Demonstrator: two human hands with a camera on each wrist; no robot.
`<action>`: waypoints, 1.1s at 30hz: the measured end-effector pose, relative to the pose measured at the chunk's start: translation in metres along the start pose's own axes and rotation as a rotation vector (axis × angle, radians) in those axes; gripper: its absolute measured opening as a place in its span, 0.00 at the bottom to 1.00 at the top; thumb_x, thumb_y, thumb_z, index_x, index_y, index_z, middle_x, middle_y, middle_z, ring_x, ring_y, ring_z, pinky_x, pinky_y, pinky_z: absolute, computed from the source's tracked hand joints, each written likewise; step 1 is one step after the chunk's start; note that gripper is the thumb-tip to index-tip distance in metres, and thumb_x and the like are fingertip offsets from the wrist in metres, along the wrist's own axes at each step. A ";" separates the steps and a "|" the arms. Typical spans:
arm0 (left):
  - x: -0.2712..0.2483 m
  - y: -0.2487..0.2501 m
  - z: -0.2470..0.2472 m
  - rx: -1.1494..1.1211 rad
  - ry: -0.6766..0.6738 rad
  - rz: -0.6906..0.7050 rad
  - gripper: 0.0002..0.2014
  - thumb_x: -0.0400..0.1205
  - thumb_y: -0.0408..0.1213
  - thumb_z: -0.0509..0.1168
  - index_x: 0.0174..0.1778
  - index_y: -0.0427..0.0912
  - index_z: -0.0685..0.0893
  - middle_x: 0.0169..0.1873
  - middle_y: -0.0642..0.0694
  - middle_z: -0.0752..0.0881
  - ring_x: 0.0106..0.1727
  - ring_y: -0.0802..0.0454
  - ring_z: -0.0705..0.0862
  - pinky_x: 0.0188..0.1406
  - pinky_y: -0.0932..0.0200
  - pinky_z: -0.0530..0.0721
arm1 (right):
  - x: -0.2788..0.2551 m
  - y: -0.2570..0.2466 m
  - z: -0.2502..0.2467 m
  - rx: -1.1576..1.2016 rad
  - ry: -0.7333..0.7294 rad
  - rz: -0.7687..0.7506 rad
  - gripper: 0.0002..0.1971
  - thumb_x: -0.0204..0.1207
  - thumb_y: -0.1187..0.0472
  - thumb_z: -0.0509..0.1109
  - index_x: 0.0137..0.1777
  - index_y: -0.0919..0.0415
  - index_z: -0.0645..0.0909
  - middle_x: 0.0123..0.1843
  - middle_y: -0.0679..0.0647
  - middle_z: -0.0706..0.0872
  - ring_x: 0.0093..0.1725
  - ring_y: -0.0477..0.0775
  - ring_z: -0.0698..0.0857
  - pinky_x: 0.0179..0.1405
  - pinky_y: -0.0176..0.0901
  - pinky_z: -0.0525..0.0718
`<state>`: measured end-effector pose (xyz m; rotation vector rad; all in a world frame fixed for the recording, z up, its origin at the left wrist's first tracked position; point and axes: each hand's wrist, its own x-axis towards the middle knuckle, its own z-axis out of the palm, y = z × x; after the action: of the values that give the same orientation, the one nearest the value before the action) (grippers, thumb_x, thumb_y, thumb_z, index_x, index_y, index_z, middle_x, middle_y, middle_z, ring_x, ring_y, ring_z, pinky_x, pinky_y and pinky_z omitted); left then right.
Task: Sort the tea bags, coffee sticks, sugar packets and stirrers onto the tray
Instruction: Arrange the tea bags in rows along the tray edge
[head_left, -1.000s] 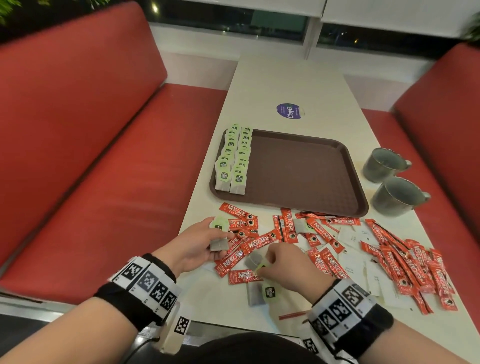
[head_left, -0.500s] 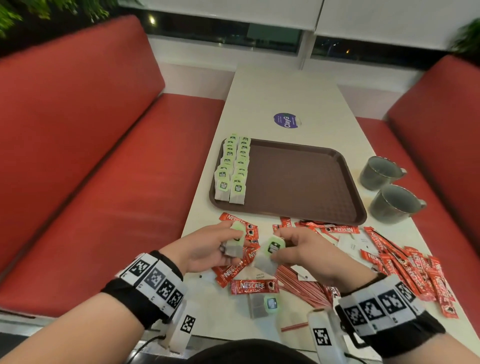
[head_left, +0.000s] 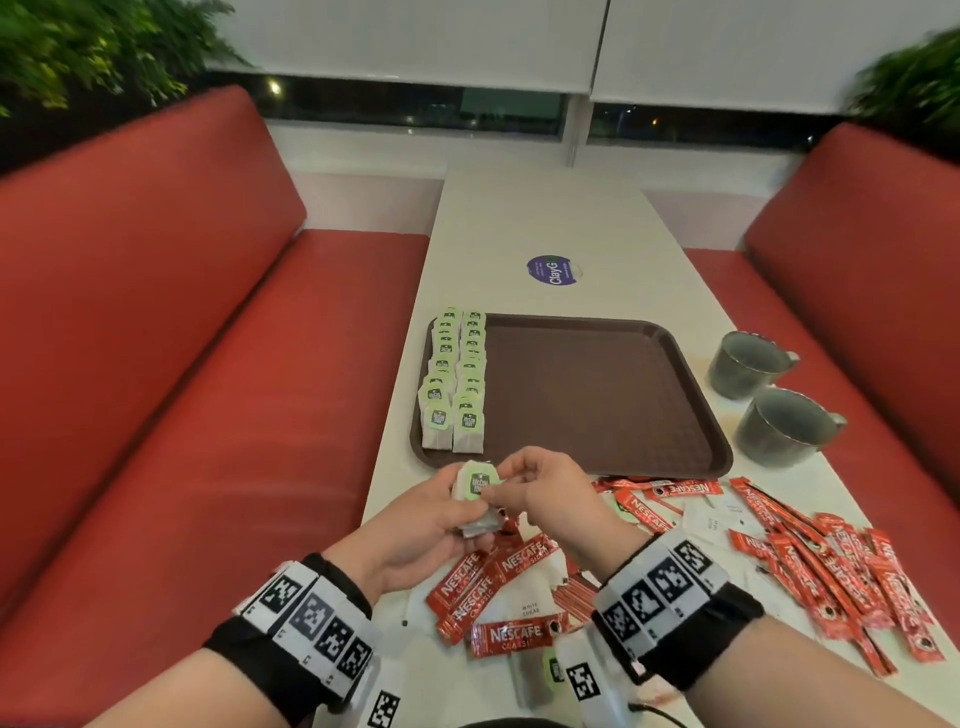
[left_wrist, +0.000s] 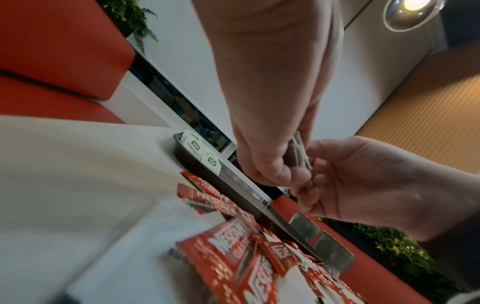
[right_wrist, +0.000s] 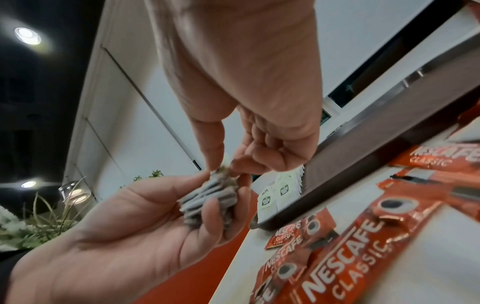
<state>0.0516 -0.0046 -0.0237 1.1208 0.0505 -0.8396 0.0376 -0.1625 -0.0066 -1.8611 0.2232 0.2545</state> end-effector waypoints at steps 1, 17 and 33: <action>0.002 0.001 -0.001 0.020 0.010 0.008 0.20 0.83 0.20 0.57 0.69 0.41 0.73 0.53 0.37 0.83 0.47 0.48 0.85 0.42 0.58 0.85 | 0.005 0.000 0.001 0.019 -0.012 0.010 0.08 0.69 0.64 0.79 0.39 0.57 0.81 0.30 0.46 0.83 0.25 0.39 0.79 0.24 0.29 0.74; 0.028 0.026 -0.062 -0.167 0.334 0.170 0.16 0.85 0.21 0.53 0.60 0.42 0.77 0.61 0.37 0.82 0.59 0.44 0.82 0.56 0.52 0.83 | 0.107 -0.017 0.026 -0.015 0.007 0.090 0.08 0.76 0.66 0.73 0.38 0.61 0.76 0.32 0.55 0.81 0.28 0.48 0.81 0.30 0.38 0.82; 0.035 0.026 -0.074 -0.120 0.399 0.164 0.15 0.85 0.21 0.53 0.54 0.44 0.79 0.55 0.40 0.84 0.53 0.47 0.83 0.51 0.54 0.84 | 0.131 -0.025 0.057 -0.734 -0.076 -0.002 0.17 0.75 0.65 0.69 0.64 0.62 0.80 0.60 0.60 0.84 0.58 0.59 0.82 0.46 0.37 0.74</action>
<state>0.1186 0.0401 -0.0535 1.1481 0.3321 -0.4528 0.1669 -0.1043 -0.0380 -2.5693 0.0739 0.4468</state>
